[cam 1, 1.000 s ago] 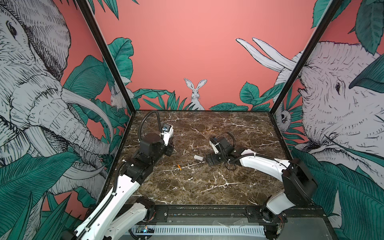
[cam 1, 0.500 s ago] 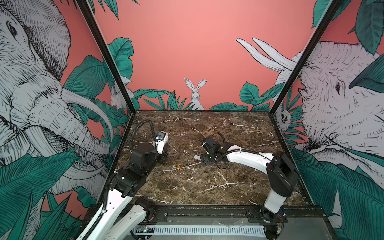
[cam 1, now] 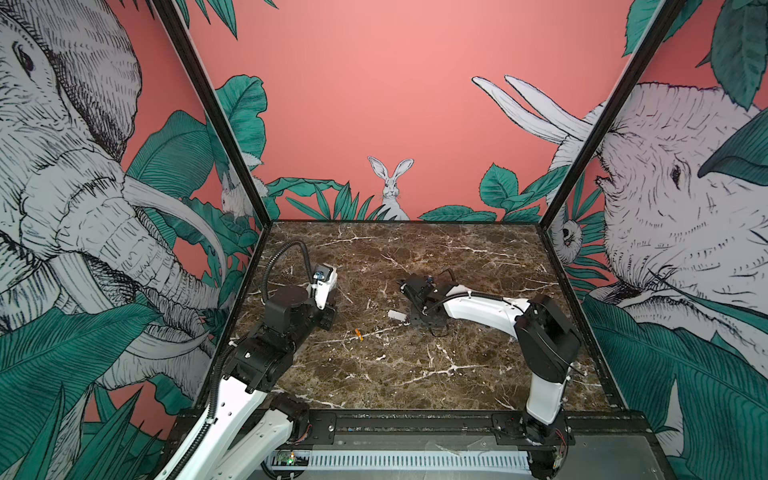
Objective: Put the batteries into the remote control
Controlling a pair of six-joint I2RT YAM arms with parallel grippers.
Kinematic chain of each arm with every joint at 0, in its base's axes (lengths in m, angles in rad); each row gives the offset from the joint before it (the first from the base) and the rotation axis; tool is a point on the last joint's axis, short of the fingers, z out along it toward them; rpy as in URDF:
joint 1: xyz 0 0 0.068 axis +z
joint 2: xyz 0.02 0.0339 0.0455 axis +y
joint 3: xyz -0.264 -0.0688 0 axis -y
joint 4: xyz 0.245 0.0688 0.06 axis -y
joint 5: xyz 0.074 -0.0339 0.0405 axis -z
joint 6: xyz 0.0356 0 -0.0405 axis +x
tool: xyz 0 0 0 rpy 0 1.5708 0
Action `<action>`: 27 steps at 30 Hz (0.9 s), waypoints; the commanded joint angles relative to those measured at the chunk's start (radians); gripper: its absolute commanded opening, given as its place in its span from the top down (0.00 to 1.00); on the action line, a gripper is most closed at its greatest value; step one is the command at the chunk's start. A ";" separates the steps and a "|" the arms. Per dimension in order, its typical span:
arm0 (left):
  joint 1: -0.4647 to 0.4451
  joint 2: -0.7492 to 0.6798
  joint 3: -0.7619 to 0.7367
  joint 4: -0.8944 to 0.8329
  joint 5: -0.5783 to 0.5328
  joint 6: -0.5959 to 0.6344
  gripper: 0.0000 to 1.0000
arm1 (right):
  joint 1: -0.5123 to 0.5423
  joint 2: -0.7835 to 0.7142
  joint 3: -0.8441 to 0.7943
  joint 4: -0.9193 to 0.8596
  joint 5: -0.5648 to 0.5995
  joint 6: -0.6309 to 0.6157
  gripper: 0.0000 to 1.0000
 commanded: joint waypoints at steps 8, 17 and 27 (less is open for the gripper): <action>0.011 -0.020 -0.011 0.038 0.023 0.001 1.00 | -0.065 0.013 -0.053 0.078 -0.061 0.138 0.49; 0.013 -0.016 -0.011 0.047 0.034 -0.007 1.00 | -0.066 0.033 -0.075 0.123 -0.113 0.155 0.53; 0.014 -0.009 -0.013 0.058 0.056 -0.015 1.00 | -0.067 0.047 -0.113 0.159 -0.115 0.154 0.62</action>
